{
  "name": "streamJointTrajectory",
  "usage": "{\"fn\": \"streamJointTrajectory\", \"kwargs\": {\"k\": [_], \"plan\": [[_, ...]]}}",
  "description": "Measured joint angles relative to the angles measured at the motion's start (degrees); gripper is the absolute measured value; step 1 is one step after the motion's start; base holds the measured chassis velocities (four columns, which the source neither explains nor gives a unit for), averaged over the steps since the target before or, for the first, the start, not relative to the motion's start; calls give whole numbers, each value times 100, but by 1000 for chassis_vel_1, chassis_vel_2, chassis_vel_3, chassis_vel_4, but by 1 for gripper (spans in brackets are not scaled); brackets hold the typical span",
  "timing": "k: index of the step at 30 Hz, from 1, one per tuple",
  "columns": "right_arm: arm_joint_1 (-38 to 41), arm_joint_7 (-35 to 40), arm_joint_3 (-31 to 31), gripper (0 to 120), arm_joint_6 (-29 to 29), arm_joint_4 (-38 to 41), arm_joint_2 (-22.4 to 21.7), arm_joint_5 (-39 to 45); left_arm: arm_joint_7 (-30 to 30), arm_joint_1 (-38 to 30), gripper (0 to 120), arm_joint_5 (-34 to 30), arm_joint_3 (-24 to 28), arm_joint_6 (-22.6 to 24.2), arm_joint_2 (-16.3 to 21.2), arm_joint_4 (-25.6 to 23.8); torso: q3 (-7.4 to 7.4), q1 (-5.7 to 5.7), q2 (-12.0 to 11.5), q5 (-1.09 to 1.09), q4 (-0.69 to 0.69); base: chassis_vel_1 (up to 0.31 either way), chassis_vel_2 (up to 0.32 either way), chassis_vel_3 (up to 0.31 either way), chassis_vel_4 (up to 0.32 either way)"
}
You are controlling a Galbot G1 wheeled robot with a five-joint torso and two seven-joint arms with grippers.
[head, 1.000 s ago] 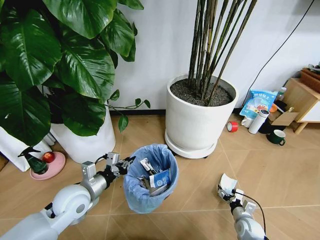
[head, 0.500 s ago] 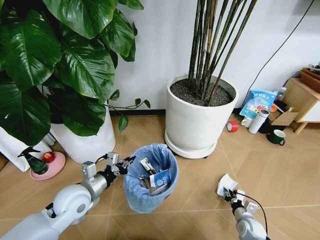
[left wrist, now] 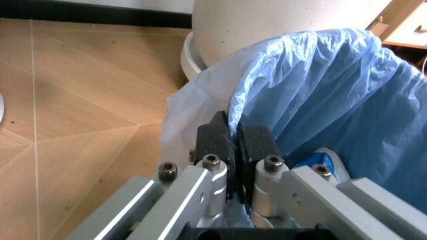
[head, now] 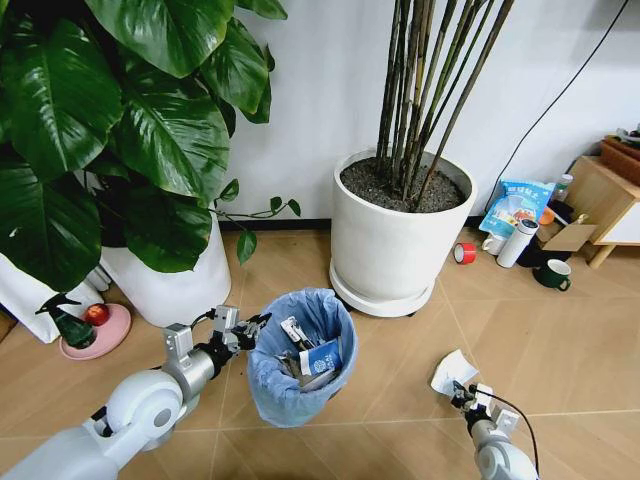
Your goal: Pick up the trash bin and place the garbage on the floor into it.
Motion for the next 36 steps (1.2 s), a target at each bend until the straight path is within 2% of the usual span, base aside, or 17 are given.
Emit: {"fn": "streamJointTrajectory", "kwargs": {"k": [11, 16, 17, 19, 20, 24, 32, 36], "plan": [[-332, -187, 121, 0, 132, 592, -246, -6, 7, -14, 0, 19, 5, 0, -20, 11, 0, 0, 1, 1, 0, 0, 0, 0, 0], [-932, -1468, 383, 0, 761, 1450, -728, -416, 14, -35, 0, -10, 69, 0, 55, 30, 0, 0, 1, -1, 0, 0, 0, 0, 0], [-932, -1468, 383, 0, 761, 1450, -728, -416, 14, -35, 0, -10, 69, 0, 55, 30, 0, 0, 1, -1, 0, 0, 0, 0, 0], [-1178, -2199, 596, 0, 1168, 1818, -951, -682, 22, -94, 0, -32, 123, 0, 92, 75, 0, 0, 1, -1, -2, 0, 0, 0, 0], [-1178, -2199, 596, 0, 1168, 1818, -951, -682, 22, -94, 0, -32, 123, 0, 92, 75, 0, 0, 1, -1, -2, 0, 0, 0, 0], [-1342, -3355, 799, 0, 1703, 2546, -1222, -775, 44, -130, 0, -50, 224, -1, 118, 110, 0, 0, 1, 0, -1, 0, 0, 0, 0], [-957, -4323, 556, 0, 1992, 3399, -1484, -571, 52, -151, 0, -71, 318, -7, 75, 117, 0, 0, 1, 0, 0, 0, 0, 0, 0], [-649, -4590, 296, 0, 1970, 3500, -1625, -377, 76, -160, 0, -76, 338, -9, 72, 117, 0, 0, 1, 0, 0, 0, 0, 0, 0]]}}
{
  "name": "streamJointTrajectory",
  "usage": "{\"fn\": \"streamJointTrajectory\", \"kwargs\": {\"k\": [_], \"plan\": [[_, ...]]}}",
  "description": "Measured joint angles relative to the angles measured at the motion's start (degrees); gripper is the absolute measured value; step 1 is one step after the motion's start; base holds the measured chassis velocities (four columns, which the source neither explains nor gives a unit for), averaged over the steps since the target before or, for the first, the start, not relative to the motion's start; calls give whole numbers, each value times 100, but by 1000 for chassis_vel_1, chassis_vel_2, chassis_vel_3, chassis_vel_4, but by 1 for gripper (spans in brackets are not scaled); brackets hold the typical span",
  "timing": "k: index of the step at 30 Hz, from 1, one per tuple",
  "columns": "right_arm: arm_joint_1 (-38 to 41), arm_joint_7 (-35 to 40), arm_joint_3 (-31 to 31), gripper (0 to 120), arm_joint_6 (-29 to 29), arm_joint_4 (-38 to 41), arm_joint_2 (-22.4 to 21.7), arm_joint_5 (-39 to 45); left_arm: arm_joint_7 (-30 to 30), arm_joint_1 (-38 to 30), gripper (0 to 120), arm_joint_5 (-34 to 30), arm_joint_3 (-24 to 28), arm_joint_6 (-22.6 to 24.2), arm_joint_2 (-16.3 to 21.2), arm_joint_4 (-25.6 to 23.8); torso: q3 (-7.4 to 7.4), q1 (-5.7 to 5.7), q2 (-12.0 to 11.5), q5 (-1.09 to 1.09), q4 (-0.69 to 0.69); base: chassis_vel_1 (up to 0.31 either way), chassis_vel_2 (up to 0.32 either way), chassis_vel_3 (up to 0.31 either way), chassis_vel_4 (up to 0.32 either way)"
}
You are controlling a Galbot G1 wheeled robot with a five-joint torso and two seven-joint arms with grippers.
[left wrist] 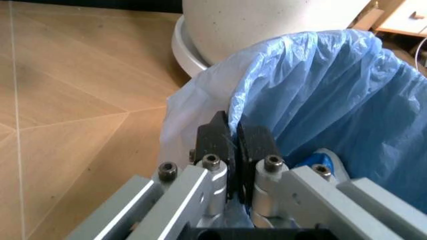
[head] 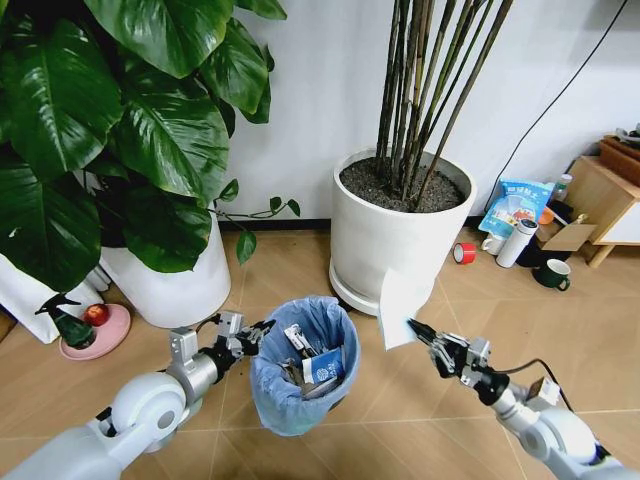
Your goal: Pick up the trash bin and place the garbage on the floor into it.
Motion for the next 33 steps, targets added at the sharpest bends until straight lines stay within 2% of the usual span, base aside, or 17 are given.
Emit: {"fn": "streamJointTrajectory", "kwargs": {"k": [3, 6, 7, 11, 15, 24, 28, 33], "plan": [[274, -143, -278, 0, -51, -24, -81, 154, 23, -4, 0, -10, 2, -1, -31, -1, 0, 0, 0, 0, 0, 0, 0, 0, 0], [970, -424, -923, 0, -106, -273, -108, 466, 34, -19, 0, -37, 5, -1, -33, -5, 0, 0, 0, 1, 0, 0, 0, 0, 0], [970, -424, -923, 0, -106, -273, -108, 466, 34, -19, 0, -37, 5, -1, -33, -5, 0, 0, 0, 1, 0, 0, 0, 0, 0], [1734, -587, -1651, 0, -205, -580, -31, 678, 34, -70, 0, -105, 5, -1, 15, -27, 1, 0, 0, 0, 1, 0, 0, 0, 0], [2109, -600, -2086, 0, -315, -740, 56, 751, 24, -82, 0, -131, 0, 4, 26, -37, 1, 0, -1, -1, 1, 0, 0, 0, 0], [2496, -543, -2736, 0, -399, -1079, 175, 746, -6, -144, 0, -179, 7, 19, -6, -36, 1, 0, -1, 0, 0, 0, 0, 0, 0], [2520, -501, -2817, 0, -421, -1127, 180, 684, -15, -161, 0, -211, 21, 26, -7, -38, 0, 0, -1, 0, 0, 0, 0, 0, 0], [2516, -483, -2820, 12, -479, -1147, 64, 584, -26, -161, 0, -216, 24, 34, 11, -45, 0, 0, -1, 0, 0, 0, 0, 0, 0]]}}
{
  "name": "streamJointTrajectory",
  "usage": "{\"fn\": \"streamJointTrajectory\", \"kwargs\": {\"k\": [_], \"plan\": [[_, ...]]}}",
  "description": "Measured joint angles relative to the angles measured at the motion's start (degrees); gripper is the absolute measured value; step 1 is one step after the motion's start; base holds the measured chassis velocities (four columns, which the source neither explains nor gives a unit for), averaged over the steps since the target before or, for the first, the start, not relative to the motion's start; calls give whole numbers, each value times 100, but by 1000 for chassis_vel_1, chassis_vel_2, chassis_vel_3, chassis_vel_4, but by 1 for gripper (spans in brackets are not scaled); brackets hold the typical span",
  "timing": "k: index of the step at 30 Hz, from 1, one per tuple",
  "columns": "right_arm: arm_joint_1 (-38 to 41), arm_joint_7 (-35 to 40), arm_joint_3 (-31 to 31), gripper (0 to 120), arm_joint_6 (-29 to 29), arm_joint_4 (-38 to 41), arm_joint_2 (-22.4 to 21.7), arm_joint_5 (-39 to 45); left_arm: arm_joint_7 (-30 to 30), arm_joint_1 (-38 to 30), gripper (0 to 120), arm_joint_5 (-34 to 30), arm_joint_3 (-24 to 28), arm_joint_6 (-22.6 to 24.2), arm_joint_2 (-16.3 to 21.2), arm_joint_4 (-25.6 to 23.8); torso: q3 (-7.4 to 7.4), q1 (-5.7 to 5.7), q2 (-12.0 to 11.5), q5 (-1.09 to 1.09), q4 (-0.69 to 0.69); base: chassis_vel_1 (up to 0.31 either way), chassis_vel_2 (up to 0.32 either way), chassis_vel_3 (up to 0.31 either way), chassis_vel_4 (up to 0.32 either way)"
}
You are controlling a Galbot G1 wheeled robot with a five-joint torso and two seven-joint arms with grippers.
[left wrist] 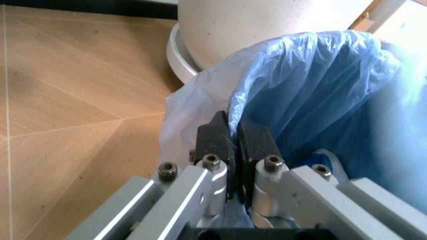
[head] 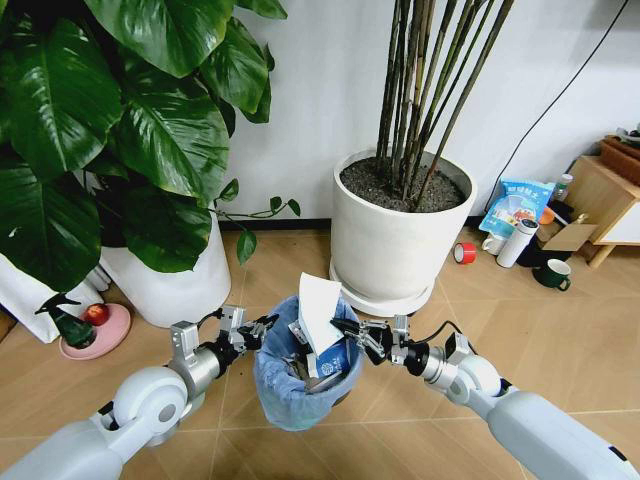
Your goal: Pick up the trash bin and place the garbage on the floor into it.
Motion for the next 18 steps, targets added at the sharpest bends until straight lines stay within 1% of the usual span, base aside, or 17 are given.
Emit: {"fn": "streamJointTrajectory", "kwargs": {"k": [4, 5, 8, 9, 10, 13, 15, 17, 18], "plan": [[-50, 18, 106, 32, -32, 80, -169, -86, -37, 23, 0, 3, -2, 22, 18, -13, 0, 0, 0, 0, 0, 0, 0, 0, 0], [-50, 18, 106, 32, -32, 80, -169, -86, -37, 23, 0, 3, -2, 22, 18, -13, 0, 0, 0, 0, 0, 0, 0, 0, 0], [-127, 19, 199, 45, -34, 114, -238, -138, -56, 31, 0, 18, -12, 34, 22, -13, 0, 0, 0, 0, 0, 0, 0, 0, 0], [-127, 19, 199, 45, -34, 114, -238, -138, -56, 31, 0, 18, -12, 34, 22, -13, 0, 0, 0, 0, 0, 0, 0, 0, 0], [-164, 20, 252, 51, -34, 131, -255, -146, -66, 37, 0, 22, -18, 37, 21, -13, 0, 0, 0, 0, 0, 0, 0, 0, 0], [-292, 78, 457, 65, -38, 228, -274, -118, -87, 99, 0, 43, -63, 43, 23, -16, 0, 0, 0, 1, -1, 0, 0, 0, 0], [-316, 102, 501, 67, -38, 242, -277, -104, -90, 122, 0, 54, -76, 43, 26, -16, 0, 0, 0, 0, 0, 0, 0, 0, 0], [-567, 367, 874, 80, -26, 314, -297, -51, -90, 265, 0, 125, -190, 43, 47, -23, 0, 0, 0, -1, 0, 0, 0, 0, 0], [-693, 507, 1027, 84, 23, 346, -300, -36, -90, 364, 0, 144, -270, 39, 60, -49, 0, 0, 0, -1, 0, 0, 0, 0, 0]]}}
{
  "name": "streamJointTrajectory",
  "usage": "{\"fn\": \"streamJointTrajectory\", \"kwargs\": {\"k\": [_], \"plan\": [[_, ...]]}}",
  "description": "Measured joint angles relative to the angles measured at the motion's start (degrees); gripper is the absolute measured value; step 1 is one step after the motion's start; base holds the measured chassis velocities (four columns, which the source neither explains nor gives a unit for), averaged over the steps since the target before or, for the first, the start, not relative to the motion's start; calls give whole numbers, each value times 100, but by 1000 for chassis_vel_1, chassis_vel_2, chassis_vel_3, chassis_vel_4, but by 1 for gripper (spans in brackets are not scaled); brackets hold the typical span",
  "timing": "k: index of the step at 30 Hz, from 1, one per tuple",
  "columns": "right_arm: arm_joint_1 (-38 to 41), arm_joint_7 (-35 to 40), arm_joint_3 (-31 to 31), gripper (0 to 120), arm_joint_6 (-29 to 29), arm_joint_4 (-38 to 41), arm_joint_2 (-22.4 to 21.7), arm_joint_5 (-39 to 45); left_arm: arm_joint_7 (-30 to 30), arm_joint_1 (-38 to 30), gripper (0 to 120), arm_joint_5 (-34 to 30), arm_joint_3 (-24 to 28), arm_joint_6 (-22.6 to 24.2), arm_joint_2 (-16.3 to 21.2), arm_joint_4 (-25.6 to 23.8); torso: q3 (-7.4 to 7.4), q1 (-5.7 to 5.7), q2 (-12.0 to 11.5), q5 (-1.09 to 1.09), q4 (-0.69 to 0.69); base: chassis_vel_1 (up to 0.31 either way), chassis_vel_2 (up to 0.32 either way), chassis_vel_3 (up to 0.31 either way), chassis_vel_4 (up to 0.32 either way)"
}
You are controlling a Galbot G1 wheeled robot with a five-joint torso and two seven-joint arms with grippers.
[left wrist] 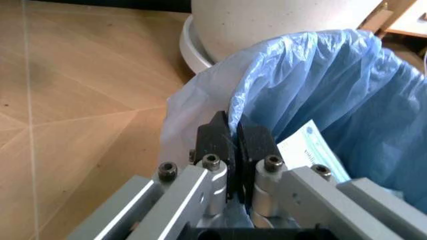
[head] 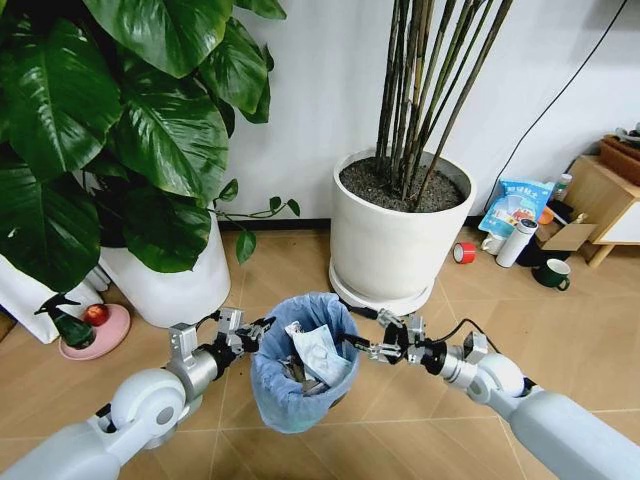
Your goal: Pick up the trash bin and place the garbage on the floor into it.
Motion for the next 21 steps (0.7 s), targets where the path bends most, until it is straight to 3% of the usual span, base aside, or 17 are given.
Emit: {"fn": "streamJointTrajectory", "kwargs": {"k": [5, 7, 10, 14, 21], "plan": [[-407, 210, 605, 96, 112, 42, 81, -71, 12, 295, 0, 112, -231, -30, 45, -61, 0, 0, 0, -1, -1, 0, 0, 0, 0], [-657, 233, 1153, 100, 185, 41, 283, -453, 14, 461, 0, 201, -380, -66, 67, -73, 0, 0, 0, 2, 0, 0, 0, 0, 0], [-947, 238, 1661, 100, 173, 70, 431, -564, 3, 571, 0, 228, -538, -83, 98, -93, 0, 0, 0, 1, 2, 0, 0, 0, 0], [-2007, 593, 3002, 100, 45, 402, 810, -556, 3, 592, 0, 208, -789, -145, 280, -54, -1, 0, 0, 2, -1, 0, 0, 0, 0], [-2906, 957, 4122, 100, 168, 686, 1442, -821, 85, 647, 0, 271, -949, -207, 396, 78, -1, 0, 0, 0, 0, 0, 0, 0, 0]]}}
